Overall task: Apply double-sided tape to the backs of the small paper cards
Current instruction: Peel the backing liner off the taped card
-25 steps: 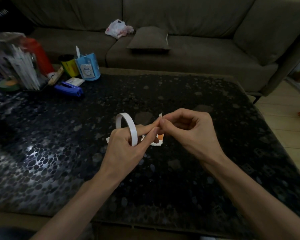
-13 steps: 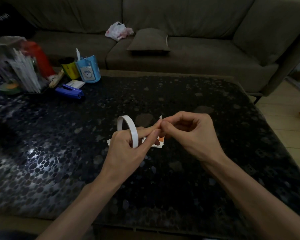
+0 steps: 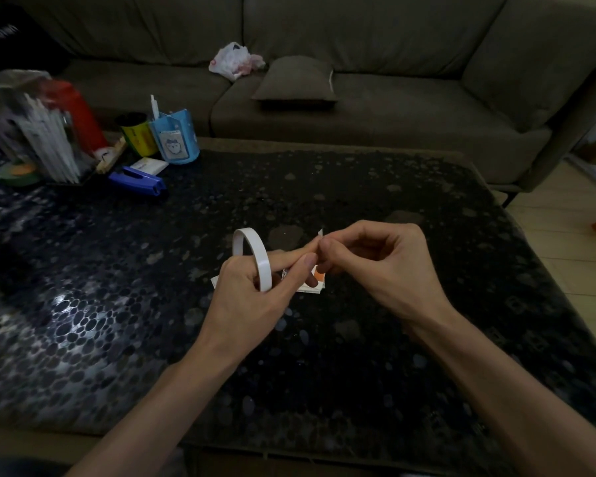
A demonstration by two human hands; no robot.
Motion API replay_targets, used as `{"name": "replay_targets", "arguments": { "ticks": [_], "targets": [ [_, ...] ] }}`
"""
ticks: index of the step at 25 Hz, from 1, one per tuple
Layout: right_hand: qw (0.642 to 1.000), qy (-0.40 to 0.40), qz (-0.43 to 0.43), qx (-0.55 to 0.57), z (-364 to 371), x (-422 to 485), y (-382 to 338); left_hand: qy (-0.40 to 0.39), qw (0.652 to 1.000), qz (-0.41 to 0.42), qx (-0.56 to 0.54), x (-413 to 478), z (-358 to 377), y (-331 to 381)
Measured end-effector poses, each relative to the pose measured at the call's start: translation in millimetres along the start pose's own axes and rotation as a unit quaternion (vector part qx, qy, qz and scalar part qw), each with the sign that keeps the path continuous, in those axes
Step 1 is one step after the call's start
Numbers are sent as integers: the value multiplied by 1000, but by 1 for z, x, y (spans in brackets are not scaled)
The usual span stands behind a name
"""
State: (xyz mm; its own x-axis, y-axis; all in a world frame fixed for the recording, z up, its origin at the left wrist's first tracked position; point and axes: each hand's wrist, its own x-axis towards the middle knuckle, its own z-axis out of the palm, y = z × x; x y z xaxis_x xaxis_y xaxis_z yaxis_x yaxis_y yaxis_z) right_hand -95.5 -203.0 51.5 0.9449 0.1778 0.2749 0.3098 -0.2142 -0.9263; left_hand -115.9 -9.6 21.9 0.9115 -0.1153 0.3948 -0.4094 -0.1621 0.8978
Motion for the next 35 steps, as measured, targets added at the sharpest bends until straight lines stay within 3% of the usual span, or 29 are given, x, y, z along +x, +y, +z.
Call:
{"name": "replay_targets", "arguments": {
  "ticks": [13, 35],
  "targets": [
    [997, 22, -26, -72, 4, -3, -5, 6, 1000, 21, 21, 1, 0, -1],
    [996, 38, -34, -77, 6, -4, -7, -7, 993, 58, 104, 1, 1, -4]
  ]
}}
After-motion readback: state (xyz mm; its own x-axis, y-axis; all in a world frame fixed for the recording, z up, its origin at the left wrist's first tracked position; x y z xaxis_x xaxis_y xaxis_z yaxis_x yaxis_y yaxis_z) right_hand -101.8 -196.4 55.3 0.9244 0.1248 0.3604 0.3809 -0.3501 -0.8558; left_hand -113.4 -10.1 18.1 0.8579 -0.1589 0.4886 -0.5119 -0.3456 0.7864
